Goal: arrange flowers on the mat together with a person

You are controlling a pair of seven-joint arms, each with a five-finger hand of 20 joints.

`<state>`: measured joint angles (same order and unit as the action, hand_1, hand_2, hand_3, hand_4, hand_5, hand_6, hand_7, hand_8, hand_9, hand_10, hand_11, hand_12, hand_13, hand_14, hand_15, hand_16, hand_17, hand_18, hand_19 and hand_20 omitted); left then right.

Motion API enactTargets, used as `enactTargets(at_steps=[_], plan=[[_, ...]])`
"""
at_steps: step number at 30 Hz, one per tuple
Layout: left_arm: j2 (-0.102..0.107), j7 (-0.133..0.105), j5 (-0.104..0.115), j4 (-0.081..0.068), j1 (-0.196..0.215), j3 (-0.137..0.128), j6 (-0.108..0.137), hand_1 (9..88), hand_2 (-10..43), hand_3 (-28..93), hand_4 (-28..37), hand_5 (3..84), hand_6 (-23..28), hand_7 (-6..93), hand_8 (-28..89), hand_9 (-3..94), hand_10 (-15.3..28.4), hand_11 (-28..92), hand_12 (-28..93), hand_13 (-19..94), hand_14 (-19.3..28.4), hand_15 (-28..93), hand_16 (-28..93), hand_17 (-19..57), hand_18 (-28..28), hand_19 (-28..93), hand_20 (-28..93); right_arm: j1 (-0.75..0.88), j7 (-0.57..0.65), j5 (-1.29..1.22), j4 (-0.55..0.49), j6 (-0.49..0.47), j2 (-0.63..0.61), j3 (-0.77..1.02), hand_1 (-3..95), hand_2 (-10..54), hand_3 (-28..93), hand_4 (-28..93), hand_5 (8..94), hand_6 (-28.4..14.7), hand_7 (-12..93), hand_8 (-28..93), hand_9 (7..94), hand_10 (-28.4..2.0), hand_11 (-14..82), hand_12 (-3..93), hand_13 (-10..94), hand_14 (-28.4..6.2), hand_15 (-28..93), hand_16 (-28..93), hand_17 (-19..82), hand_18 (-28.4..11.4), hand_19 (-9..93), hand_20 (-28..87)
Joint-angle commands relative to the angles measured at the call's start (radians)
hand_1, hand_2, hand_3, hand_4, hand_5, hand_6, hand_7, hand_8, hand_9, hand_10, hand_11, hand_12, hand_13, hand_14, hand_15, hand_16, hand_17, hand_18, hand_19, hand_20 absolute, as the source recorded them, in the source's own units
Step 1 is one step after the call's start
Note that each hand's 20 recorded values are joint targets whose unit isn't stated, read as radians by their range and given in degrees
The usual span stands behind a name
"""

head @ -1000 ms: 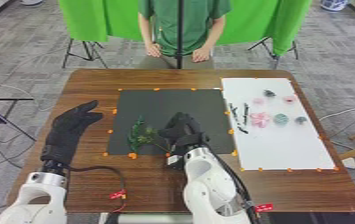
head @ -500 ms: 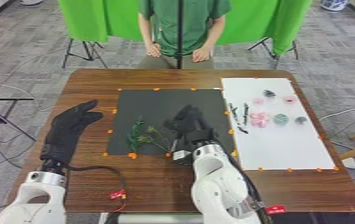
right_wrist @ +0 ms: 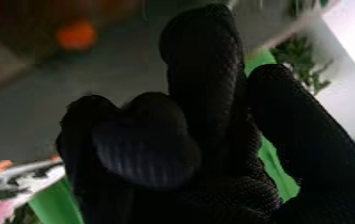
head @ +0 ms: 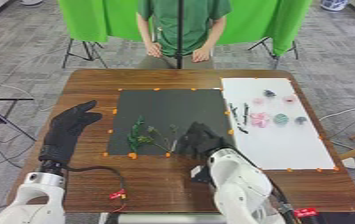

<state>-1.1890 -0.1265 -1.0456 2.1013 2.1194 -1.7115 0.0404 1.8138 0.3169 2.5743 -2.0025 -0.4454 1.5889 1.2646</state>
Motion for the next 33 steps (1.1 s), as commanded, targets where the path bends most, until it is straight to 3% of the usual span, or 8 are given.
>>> enactTargets(at_steps=[1, 16, 23, 26, 28, 30, 33], plan=[[-0.003, 0.006, 0.001, -0.002, 0.007, 0.005, -0.004, 25.6, 3.0, 61, -21.2, 49.0, 3.3, 13.8, -6, 51.9, 14.4, 26, 16, 35, 18.2, 20, 4, 1.4, 14.5, 11, 19, -0.005, 0.011, -0.001, 0.012, -0.015, 0.007, -0.028, 26.8, 15.1, 75, -4, 82.1, -1.1, 11, -10, 93.7, -11.9, 45.0, 16.7, 94, -2.7, 68, 21, 73, -13.3, 93, 56], [-0.006, 0.014, 0.0, -0.003, 0.003, 0.005, -0.006, 25.6, 3.4, 62, -21.9, 49.6, 3.4, 14.4, -6, 53.9, 14.7, 26, 16, 37, 19.0, 21, 5, 1.2, 14.8, 12, 19, -0.022, 0.011, -0.031, 0.017, -0.054, 0.021, -0.055, 27.2, 14.9, 74, -3, 82.1, -1.2, 11, -11, 93.7, -11.3, 46.0, 15.9, 94, -2.8, 69, 20, 73, -13.7, 93, 58], [-0.011, 0.018, -0.002, -0.004, 0.002, 0.003, -0.018, 25.4, 3.6, 62, -22.2, 49.8, 3.3, 15.2, -7, 54.5, 14.7, 25, 16, 37, 19.0, 21, 5, 1.0, 15.0, 12, 19, 0.005, 0.037, -0.177, -0.083, -0.023, 0.007, 0.027, 27.2, 13.8, 73, -2, 83.2, -1.1, 12, -11, 93.7, -11.1, 45.9, 15.8, 94, -2.8, 68, 21, 73, -13.4, 93, 58], [-0.014, 0.019, -0.003, -0.007, -0.002, 0.004, -0.026, 25.3, 3.6, 62, -22.2, 49.6, 3.2, 15.2, -7, 54.3, 14.6, 25, 16, 37, 18.8, 21, 5, 1.0, 14.9, 12, 19, 0.019, 0.059, -0.387, -0.129, 0.038, -0.008, 0.113, 26.9, 12.0, 73, -1, 85.4, -0.7, 12, -11, 93.7, -11.0, 46.4, 15.5, 94, -2.8, 69, 20, 74, -13.4, 93, 58], [-0.016, 0.02, -0.005, -0.01, -0.007, 0.007, -0.033, 25.2, 3.6, 62, -22.1, 49.5, 3.1, 15.3, -7, 54.1, 14.4, 25, 17, 37, 18.7, 21, 5, 1.0, 14.9, 12, 19, 0.049, -0.01, -0.507, -0.139, 0.148, -0.028, 0.172, 26.6, 11.1, 73, -1, 86.3, -0.7, 13, -11, 93.7, -11.0, 46.7, 15.3, 94, -2.9, 69, 20, 74, -13.4, 93, 58], [-0.018, 0.017, -0.004, -0.011, -0.009, 0.01, -0.037, 24.9, 3.6, 62, -21.9, 49.3, 2.9, 15.2, -7, 53.6, 14.2, 25, 17, 37, 18.6, 20, 5, 1.0, 14.9, 12, 19, 0.085, -0.167, -0.647, -0.116, 0.307, -0.052, 0.221, 26.4, 10.3, 73, -1, 86.8, -0.6, 13, -10, 93.7, -11.1, 46.3, 15.1, 94, -3.3, 68, 20, 73, -13.6, 93, 57], [-0.02, 0.013, -0.007, -0.013, -0.011, 0.011, -0.045, 24.8, 3.6, 62, -21.8, 49.1, 2.9, 14.9, -7, 53.3, 14.1, 25, 17, 36, 18.5, 20, 5, 1.0, 14.9, 12, 19, 0.122, -0.324, -0.896, -0.091, 0.395, -0.078, 0.296, 24.4, 9.0, 73, -7, 83.4, -0.1, 13, -10, 93.2, -13.9, 28.5, 18.5, 93, -6.6, 48, 27, 63, -14.7, 92, 35]])
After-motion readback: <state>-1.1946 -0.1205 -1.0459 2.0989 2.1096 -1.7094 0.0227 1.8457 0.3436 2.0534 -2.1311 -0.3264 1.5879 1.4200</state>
